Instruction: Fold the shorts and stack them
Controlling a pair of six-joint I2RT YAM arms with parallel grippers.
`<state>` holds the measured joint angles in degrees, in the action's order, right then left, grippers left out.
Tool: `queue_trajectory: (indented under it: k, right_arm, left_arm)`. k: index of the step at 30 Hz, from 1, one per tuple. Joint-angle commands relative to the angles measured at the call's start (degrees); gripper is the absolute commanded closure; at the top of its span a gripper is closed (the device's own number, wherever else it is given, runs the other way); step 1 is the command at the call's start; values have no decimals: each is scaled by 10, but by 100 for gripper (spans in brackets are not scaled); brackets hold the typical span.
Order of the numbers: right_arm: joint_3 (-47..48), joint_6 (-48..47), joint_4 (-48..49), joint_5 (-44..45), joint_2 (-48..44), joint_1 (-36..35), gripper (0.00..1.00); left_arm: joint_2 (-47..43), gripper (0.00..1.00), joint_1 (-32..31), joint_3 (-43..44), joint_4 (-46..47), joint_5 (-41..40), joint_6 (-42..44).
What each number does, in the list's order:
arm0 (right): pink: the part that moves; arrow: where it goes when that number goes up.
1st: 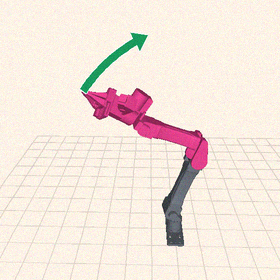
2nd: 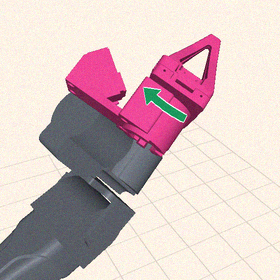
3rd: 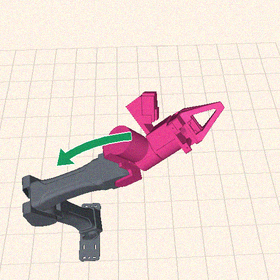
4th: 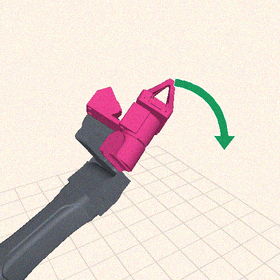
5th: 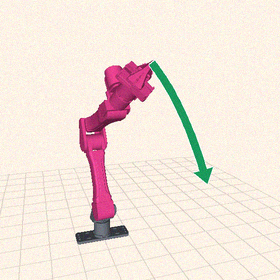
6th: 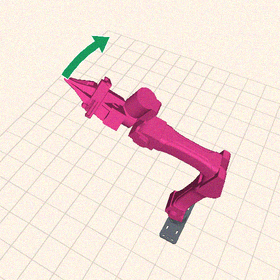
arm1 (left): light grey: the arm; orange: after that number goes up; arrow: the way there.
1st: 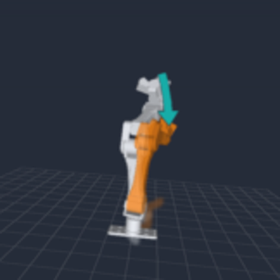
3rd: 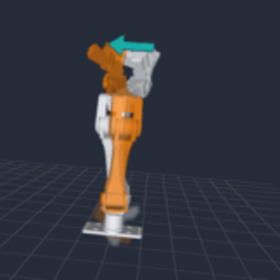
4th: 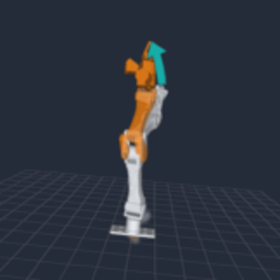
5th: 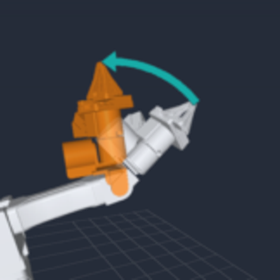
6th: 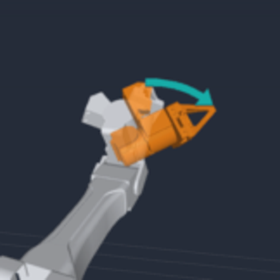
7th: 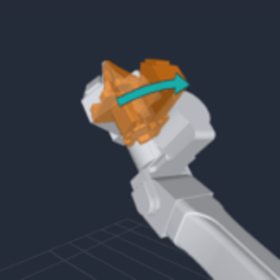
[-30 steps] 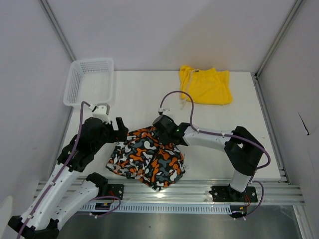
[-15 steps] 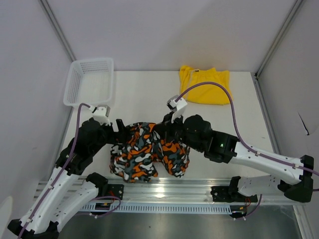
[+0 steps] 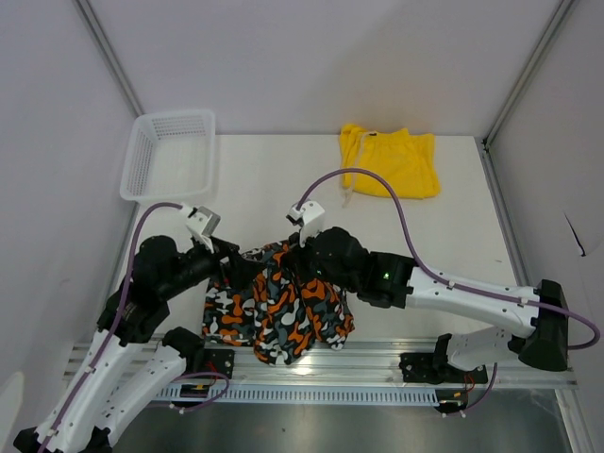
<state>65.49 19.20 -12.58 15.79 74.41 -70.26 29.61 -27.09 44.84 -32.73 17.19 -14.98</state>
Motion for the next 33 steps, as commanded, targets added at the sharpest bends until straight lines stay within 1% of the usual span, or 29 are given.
queue_trajectory:
  k: [1,3,5,9,12,13,15,17,19,23,26,27,29,32,33]
  right_arm:
    - [45,2,-15,31,18,9,100]
    - [52,20,-29,31,27,27,100]
    - [56,32,-32,28,33,40,100]
    - [50,51,-23,-3,38,81,100]
    - [49,54,-14,-24,40,95,100]
    - [49,56,-12,-26,40,98,100]
    - [48,54,-9,-33,38,100,100]
    - [49,54,-12,-33,35,106,100]
    - [52,58,-21,-28,33,121,100]
    - [42,50,-25,-58,14,164,100]
    - [30,43,-24,-102,1,209,100]
    - [27,40,-24,-129,0,220,100]
    - [24,30,-25,-151,0,252,100]
    - [12,21,-24,-187,-1,285,100]
    - [6,16,-19,-193,-2,292,100]
  left_arm:
    - [8,1,-6,-3,34,127,17]
    - [18,1,-16,-3,29,144,12]
    - [25,1,-23,-4,20,138,2]
    - [40,1,-25,-20,32,127,-50]
    - [58,1,-27,-38,43,97,-69]
    - [65,1,-29,-37,40,70,-72]
    - [96,1,-31,-33,30,62,-81]
    - [115,3,-37,-38,37,70,-90]
    - [137,6,-45,-42,30,54,-94]
    - [135,9,-61,-43,28,54,-88]
    - [128,9,-80,-44,28,51,-79]
    - [131,9,-92,-46,28,47,-79]
    - [147,9,-108,-45,25,35,-83]
    - [173,11,-148,-43,15,-21,-106]
    - [174,11,-167,-44,18,-56,-113]
